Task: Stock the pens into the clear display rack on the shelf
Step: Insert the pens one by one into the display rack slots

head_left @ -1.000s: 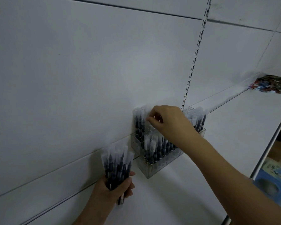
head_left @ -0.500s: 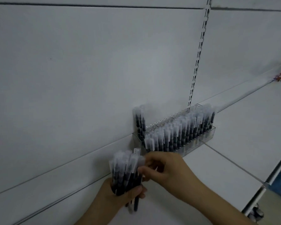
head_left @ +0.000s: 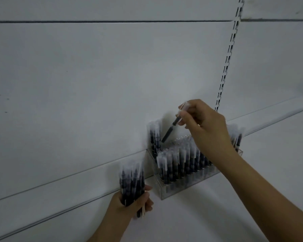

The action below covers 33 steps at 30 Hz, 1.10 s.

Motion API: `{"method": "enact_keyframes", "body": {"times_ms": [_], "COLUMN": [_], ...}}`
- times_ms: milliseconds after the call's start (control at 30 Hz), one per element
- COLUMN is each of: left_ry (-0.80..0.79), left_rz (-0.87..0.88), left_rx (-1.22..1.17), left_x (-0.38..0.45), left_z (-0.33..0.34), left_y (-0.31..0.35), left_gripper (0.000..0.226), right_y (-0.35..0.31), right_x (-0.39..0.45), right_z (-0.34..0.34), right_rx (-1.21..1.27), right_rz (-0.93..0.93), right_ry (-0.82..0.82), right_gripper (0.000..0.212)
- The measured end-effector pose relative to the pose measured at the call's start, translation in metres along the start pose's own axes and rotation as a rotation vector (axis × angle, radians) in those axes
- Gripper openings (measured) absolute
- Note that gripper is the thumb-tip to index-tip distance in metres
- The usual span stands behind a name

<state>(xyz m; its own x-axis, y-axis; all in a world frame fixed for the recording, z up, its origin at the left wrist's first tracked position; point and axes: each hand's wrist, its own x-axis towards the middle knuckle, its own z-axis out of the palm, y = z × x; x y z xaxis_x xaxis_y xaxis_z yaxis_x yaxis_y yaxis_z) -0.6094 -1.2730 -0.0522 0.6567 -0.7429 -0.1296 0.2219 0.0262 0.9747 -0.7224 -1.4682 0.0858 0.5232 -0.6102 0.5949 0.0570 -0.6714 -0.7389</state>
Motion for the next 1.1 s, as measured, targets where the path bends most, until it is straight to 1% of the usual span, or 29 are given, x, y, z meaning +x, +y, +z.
{"method": "enact_keyframes", "body": {"times_ms": [100, 200, 300, 367, 433, 533, 633, 733, 933, 1033, 1100], "left_ry": [-0.019, -0.017, -0.010, -0.009, -0.007, -0.033, -0.024, -0.038, -0.054, -0.057, -0.064], "left_rz": [0.015, 0.028, 0.055, 0.069, 0.072, 0.080, 0.087, 0.090, 0.101, 0.104, 0.104], "left_rx": [0.026, -0.022, -0.044, -0.047, -0.041, -0.020, -0.006, 0.004, 0.019, 0.022, 0.024], "left_x": [0.001, 0.002, 0.001, 0.001, 0.002, 0.002, 0.002, 0.003, 0.001, 0.000, -0.001], "left_z": [-0.001, -0.001, -0.001, -0.001, -0.001, -0.001, -0.002, -0.001, 0.000, -0.002, -0.003], "left_y": [-0.002, -0.002, -0.003, -0.003, -0.003, -0.004, -0.006, -0.005, -0.004, -0.005, -0.005], "left_gripper": [0.017, 0.009, 0.011, 0.012, 0.012, 0.005, 0.013, 0.003, 0.001, 0.010, 0.013], "right_y": [0.008, 0.014, 0.017, 0.018, 0.019, 0.018, 0.017, 0.016, 0.017, 0.011, 0.002], "right_x": [0.006, 0.012, 0.016, 0.017, 0.017, 0.018, 0.019, 0.017, 0.008, 0.004, -0.007], "right_z": [0.007, 0.011, 0.017, 0.023, 0.027, 0.028, 0.027, 0.026, 0.029, 0.023, 0.018], "right_rx": [-0.088, -0.154, -0.245, -0.367, -0.439, -0.466, -0.507, -0.478, -0.550, -0.601, -0.578], "right_rz": [-0.014, -0.007, -0.024, -0.051, -0.070, -0.093, -0.105, -0.110, -0.109, -0.099, -0.102], "right_ry": [-0.090, -0.170, -0.289, -0.365, -0.395, -0.409, -0.424, -0.423, -0.475, -0.412, -0.302], "right_gripper": [0.005, 0.006, 0.008, 0.015, 0.022, 0.024, 0.024, 0.025, 0.023, 0.024, 0.023]}}
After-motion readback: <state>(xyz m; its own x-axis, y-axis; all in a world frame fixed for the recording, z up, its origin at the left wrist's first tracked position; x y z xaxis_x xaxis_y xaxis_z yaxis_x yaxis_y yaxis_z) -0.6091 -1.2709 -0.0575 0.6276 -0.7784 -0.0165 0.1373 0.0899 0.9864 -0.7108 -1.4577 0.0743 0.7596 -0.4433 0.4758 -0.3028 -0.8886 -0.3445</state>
